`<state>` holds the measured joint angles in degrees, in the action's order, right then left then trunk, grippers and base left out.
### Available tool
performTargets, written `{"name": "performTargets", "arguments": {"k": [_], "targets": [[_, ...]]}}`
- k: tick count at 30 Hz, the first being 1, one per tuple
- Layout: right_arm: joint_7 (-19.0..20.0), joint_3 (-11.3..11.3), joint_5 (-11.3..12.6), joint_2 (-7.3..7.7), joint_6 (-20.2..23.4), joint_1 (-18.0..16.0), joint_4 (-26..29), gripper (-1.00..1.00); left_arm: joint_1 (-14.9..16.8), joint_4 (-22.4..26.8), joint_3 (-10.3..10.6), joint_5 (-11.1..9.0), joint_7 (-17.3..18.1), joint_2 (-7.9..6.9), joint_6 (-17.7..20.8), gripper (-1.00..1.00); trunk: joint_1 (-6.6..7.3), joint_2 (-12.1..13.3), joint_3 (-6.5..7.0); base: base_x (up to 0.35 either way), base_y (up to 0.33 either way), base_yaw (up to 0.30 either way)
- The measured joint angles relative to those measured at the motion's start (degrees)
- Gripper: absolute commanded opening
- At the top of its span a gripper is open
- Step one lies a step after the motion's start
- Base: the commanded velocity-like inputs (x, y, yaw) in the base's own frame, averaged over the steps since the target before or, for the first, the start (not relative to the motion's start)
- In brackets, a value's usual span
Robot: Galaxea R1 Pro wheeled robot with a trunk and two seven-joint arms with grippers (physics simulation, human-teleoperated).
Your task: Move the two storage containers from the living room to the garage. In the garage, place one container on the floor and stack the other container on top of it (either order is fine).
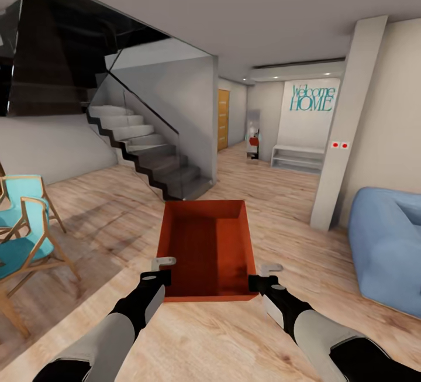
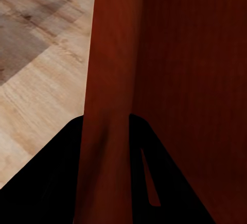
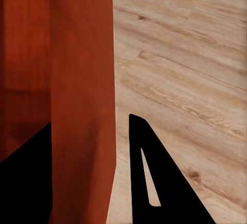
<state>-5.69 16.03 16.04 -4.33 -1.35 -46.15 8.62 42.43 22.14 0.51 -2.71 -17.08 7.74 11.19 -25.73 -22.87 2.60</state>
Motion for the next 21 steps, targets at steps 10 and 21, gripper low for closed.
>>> {"name": "performTargets", "arguments": {"k": [10,21], "targets": [[0.0,0.3,0.6,0.03,-0.5,0.0,-0.1,-1.0,0.0,0.3,-0.5,0.8,0.1,0.13,0.0,-1.0,0.0,0.0,0.0,0.324,0.0,0.0],[-0.1,0.1,0.3,-0.08,-0.4,0.0,0.0,-1.0,0.0,0.2,-0.4,0.6,0.3,-0.03,0.0,-1.0,0.0,0.0,0.0,0.324,0.0,-0.174]]}}
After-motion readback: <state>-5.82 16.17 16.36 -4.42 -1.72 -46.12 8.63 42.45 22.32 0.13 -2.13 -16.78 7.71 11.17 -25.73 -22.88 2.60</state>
